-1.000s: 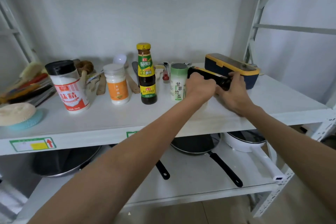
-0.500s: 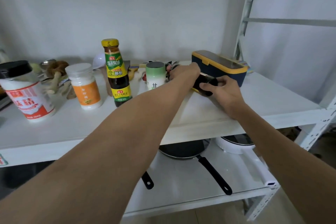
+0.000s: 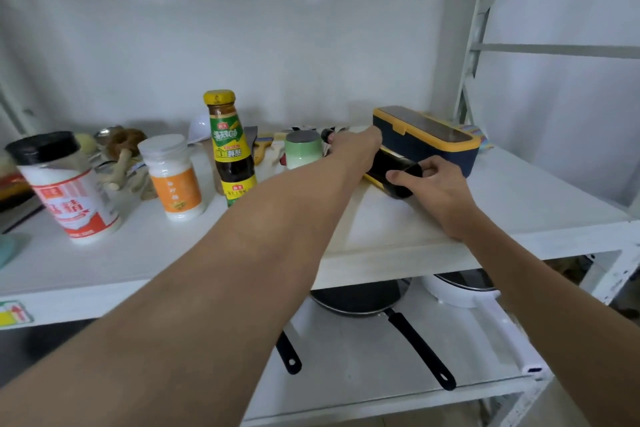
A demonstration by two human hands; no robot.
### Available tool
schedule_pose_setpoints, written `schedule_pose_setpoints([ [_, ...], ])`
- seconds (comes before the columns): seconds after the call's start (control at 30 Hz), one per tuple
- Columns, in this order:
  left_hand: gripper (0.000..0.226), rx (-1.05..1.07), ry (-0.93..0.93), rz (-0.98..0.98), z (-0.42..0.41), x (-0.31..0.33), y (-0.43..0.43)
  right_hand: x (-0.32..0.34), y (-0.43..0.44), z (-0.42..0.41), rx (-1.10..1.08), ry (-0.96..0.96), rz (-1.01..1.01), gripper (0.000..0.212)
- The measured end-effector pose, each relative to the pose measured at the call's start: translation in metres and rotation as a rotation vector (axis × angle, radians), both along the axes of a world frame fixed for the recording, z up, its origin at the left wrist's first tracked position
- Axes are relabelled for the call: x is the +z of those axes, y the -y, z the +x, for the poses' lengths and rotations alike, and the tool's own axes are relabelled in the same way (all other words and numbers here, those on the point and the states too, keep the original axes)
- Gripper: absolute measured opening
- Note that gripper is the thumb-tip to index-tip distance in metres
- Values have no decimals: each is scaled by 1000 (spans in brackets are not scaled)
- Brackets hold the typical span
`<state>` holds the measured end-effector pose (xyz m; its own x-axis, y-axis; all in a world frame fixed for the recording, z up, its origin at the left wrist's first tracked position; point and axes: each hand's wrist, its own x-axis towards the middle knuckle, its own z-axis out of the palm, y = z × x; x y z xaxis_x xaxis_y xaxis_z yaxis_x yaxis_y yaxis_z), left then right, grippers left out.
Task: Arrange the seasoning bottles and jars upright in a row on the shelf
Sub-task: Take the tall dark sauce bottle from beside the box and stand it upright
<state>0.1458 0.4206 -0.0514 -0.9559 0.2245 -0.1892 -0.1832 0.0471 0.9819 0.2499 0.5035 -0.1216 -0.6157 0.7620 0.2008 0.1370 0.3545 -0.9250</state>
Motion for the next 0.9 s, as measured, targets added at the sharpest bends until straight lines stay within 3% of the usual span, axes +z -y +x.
schedule_pose_setpoints([
  [0.03, 46, -3, 17, 57, -12, -12, -8, 0, -1, 0, 7, -4, -12, 50],
  [0.1, 57, -57, -56, -40, -5, -11, -10, -1, -2, 1, 17, -25, -31, 48],
  [0.17, 57, -62, -138, -96, -6, -11, -17, -1, -2, 2, 30, -32, -31, 46],
  [0.37, 58, 67, -149, 14, 6, -1, -19, -3, -4, 2, 74, -51, -44, 43],
  [0.7, 50, 101, -400, 76, 10, -4, -22, 2, 4, 10, 210, -131, -125, 28],
  [0.9, 69, 70, -564, 93, 31, -7, -15, -6, 1, 2, 192, -8, 41, 23],
])
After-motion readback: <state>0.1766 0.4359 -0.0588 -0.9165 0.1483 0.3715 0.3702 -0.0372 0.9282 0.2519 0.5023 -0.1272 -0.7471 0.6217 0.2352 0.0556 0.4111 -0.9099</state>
